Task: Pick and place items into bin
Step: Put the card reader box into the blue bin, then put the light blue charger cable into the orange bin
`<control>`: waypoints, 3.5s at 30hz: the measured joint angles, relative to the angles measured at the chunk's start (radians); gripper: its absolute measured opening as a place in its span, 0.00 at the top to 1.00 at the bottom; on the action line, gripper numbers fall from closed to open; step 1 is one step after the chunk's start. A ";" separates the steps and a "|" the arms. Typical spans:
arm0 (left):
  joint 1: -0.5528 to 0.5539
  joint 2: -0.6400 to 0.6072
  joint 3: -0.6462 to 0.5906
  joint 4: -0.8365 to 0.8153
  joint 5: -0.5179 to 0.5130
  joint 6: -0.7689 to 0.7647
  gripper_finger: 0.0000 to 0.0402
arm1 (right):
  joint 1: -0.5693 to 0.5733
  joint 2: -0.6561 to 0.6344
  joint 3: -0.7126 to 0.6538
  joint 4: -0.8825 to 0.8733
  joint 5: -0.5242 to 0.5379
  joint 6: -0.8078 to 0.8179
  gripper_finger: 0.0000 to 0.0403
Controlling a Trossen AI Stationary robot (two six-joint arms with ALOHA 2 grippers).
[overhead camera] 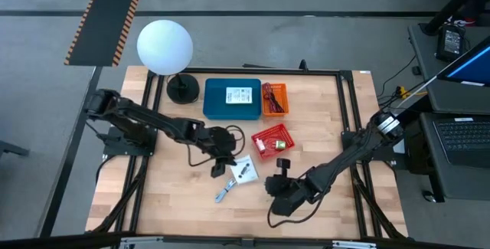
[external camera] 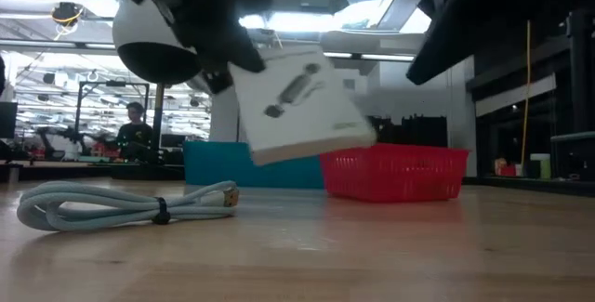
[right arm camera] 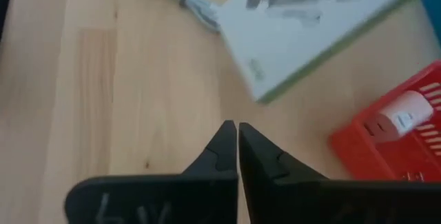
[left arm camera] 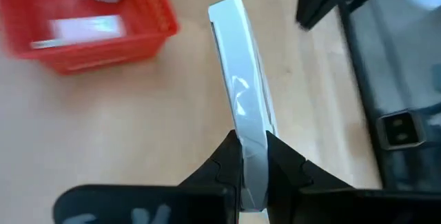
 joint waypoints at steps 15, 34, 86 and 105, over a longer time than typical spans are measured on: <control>0.103 -0.235 0.000 -0.216 -0.165 0.165 0.94 | 0.004 -0.012 -0.266 0.621 0.187 -0.125 1.00; 0.459 -0.259 0.001 -0.155 -0.099 0.379 0.94 | -0.055 -0.012 -0.584 1.627 0.440 -0.692 1.00; 0.640 -0.024 0.001 -0.162 -0.270 0.302 0.63 | -0.212 -0.012 -0.584 1.615 0.429 -0.717 1.00; 0.519 -0.380 -0.007 -0.337 -0.098 0.317 0.64 | -0.211 -0.012 -0.584 1.610 0.430 -0.727 1.00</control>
